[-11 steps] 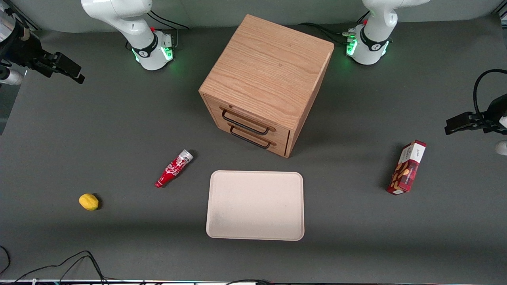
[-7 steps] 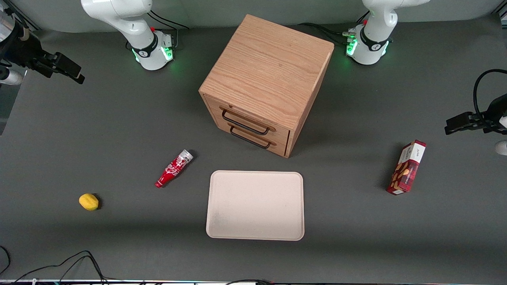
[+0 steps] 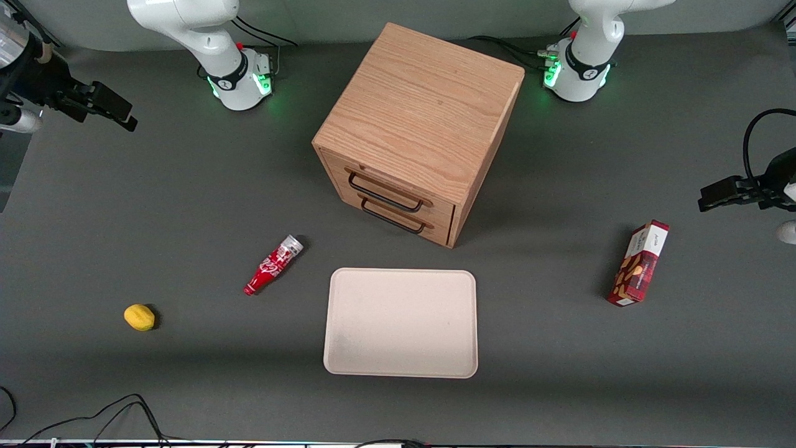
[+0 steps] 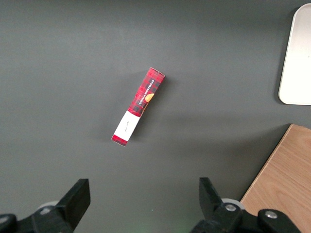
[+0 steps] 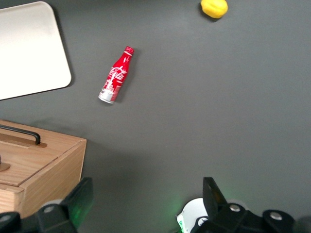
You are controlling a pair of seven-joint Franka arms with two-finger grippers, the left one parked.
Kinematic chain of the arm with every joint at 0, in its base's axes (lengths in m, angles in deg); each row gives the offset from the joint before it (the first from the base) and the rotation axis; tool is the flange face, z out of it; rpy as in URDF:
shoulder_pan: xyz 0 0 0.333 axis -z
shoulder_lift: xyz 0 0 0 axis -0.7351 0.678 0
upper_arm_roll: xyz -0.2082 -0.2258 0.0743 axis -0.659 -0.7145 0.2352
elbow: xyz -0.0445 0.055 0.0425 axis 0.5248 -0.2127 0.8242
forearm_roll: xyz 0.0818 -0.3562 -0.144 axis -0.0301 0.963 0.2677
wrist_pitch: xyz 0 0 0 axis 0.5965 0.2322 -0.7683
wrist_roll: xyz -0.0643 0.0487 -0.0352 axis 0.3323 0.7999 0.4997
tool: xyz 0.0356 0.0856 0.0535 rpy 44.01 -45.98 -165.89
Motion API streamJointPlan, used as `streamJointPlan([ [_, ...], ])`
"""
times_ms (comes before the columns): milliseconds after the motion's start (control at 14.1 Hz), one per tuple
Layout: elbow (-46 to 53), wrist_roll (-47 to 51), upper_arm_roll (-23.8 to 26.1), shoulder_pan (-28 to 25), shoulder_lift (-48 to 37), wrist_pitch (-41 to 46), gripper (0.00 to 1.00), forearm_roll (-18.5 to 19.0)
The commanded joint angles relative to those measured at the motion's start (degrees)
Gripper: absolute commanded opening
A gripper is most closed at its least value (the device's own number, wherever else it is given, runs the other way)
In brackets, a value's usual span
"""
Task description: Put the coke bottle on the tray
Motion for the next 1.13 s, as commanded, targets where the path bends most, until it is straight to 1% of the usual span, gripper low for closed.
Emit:
streamJointPlan([
  [0,7.7,6.2,2.1,0.0,8.1,0.2,1.00,-3.1],
  [71,10.2,9.5,2.8,-0.2,11.3,-0.6,1.00,-3.1],
  [141,11.7,13.6,5.2,-0.1,14.4,-2.2,1.00,-3.0],
  [212,11.4,17.1,6.8,0.0,16.6,-5.5,1.00,-3.1],
  [354,10.0,25.1,8.0,-0.2,22.8,-10.8,1.00,-3.0],
  [495,8.4,28.7,8.3,-0.3,28.0,-15.1,1.00,-2.7],
  [636,3.8,31.0,8.3,-0.3,30.8,-21.9,1.00,-2.3],
  [778,-1.7,34.2,8.3,-0.4,33.3,-30.8,1.00,-1.6],
  [848,-3.9,34.5,8.3,-0.4,35.0,-35.1,1.00,0.4],
  [919,-5.8,35.5,8.3,-0.4,36.4,-39.1,1.00,1.3],
  [990,-8.0,36.4,8.3,-0.5,37.7,-43.6,1.00,1.5],
  [1061,-10.3,36.8,8.3,-0.5,38.8,-48.0,1.00,2.7],
])
